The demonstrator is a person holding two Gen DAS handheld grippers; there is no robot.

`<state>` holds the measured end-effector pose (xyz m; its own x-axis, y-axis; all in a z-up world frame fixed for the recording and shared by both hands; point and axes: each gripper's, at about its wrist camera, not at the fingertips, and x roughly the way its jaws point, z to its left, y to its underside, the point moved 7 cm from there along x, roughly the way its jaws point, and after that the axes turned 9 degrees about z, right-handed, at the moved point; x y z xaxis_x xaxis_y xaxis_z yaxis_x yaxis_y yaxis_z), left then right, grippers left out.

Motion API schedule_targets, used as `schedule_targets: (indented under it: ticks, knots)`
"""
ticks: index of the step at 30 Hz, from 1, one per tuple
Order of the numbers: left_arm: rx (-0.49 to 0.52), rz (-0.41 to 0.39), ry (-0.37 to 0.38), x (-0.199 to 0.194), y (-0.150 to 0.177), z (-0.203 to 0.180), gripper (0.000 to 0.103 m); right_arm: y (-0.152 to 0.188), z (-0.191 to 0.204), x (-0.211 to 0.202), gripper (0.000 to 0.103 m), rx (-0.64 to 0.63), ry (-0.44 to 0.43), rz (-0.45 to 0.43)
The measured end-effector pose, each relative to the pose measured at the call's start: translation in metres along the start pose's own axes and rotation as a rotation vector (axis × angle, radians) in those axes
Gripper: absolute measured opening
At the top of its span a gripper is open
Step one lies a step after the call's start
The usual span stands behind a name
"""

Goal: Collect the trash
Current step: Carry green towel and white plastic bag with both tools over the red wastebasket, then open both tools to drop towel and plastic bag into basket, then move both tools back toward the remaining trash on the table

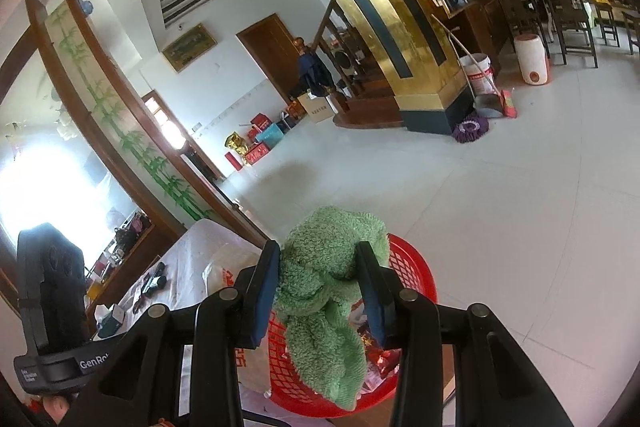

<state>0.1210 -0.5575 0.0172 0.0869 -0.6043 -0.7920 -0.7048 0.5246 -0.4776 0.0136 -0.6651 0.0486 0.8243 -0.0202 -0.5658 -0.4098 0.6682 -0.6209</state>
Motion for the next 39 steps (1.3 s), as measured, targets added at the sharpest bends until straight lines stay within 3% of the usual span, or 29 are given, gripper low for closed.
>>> schedule_targets:
  ticks: [15, 18, 22, 25, 28, 31, 33, 39]
  knots:
    - [-0.021, 0.036, -0.021, 0.026, -0.006, 0.0, 0.013, -0.001, -0.004, 0.028, 0.043, 0.028, 0.004, 0.041]
    - [-0.023, 0.039, -0.026, 0.026, -0.006, 0.003, 0.021, -0.002, -0.004, 0.029, 0.047, 0.026, 0.005, 0.042]
    - [-0.037, 0.004, -0.031, 0.014, -0.004, 0.007, 0.043, -0.005, 0.0, 0.028, 0.048, 0.022, -0.007, 0.037]
    - [-0.04, -0.042, -0.055, -0.008, 0.001, 0.012, 0.055, -0.006, 0.009, 0.015, 0.054, 0.004, -0.038, 0.022]
    - [-0.048, -0.079, -0.078, -0.041, 0.011, 0.018, 0.057, -0.002, 0.027, -0.005, 0.06, -0.03, -0.079, 0.003]
    - [-0.076, -0.155, -0.103, -0.094, 0.034, 0.029, 0.068, 0.009, 0.056, -0.033, 0.075, -0.078, -0.145, -0.027]
    - [-0.106, -0.216, -0.13, -0.129, 0.052, 0.04, 0.071, 0.02, 0.081, -0.051, 0.078, -0.124, -0.187, -0.038]
    - [-0.207, -0.345, -0.298, -0.23, 0.121, 0.085, 0.074, 0.065, 0.16, -0.082, 0.081, -0.279, -0.296, 0.009]
